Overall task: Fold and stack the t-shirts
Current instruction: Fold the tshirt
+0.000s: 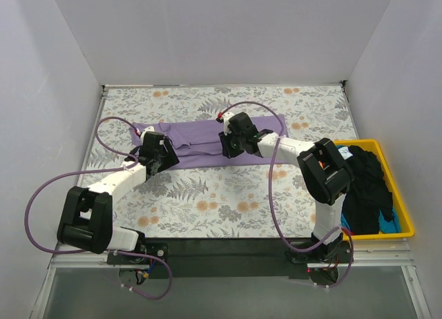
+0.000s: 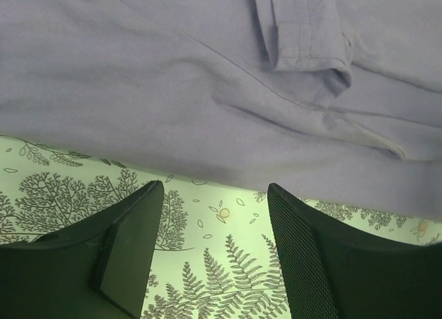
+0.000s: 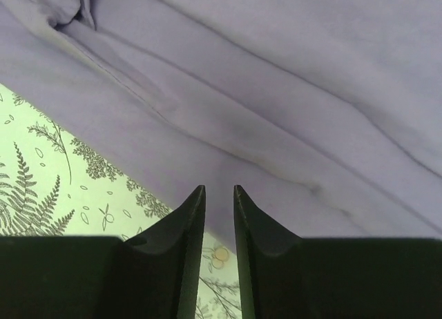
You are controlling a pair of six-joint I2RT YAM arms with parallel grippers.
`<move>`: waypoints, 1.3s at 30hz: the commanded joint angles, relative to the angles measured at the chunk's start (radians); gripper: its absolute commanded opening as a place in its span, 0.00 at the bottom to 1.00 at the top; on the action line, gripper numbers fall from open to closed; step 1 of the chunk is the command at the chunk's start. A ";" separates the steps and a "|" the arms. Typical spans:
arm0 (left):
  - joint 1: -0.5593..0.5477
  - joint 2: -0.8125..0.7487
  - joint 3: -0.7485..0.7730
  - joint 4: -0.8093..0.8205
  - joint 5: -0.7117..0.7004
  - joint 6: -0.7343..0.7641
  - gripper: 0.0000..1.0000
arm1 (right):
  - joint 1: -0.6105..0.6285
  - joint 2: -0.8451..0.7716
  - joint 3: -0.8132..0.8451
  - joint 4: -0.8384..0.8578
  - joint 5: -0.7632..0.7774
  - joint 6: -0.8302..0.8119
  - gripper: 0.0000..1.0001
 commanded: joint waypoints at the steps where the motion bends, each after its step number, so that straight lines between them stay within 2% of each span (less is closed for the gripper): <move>1: -0.018 0.000 0.020 0.021 0.009 0.003 0.60 | 0.014 0.043 0.030 0.055 -0.027 0.035 0.29; 7: -0.022 -0.005 0.009 0.024 0.000 0.011 0.55 | 0.016 0.117 0.098 0.058 -0.003 0.027 0.23; 17: -0.027 0.004 0.010 0.035 0.002 0.023 0.54 | 0.013 0.171 0.148 0.057 0.067 -0.013 0.23; 28: -0.033 0.006 0.006 0.036 0.003 0.033 0.55 | -0.030 0.215 0.242 0.058 0.180 -0.074 0.29; 35: -0.045 0.011 0.006 0.036 0.018 0.045 0.56 | -0.096 0.293 0.337 0.058 0.180 -0.106 0.32; 39: -0.058 0.017 0.021 0.030 0.044 0.056 0.58 | -0.131 0.283 0.360 0.048 0.179 -0.137 0.33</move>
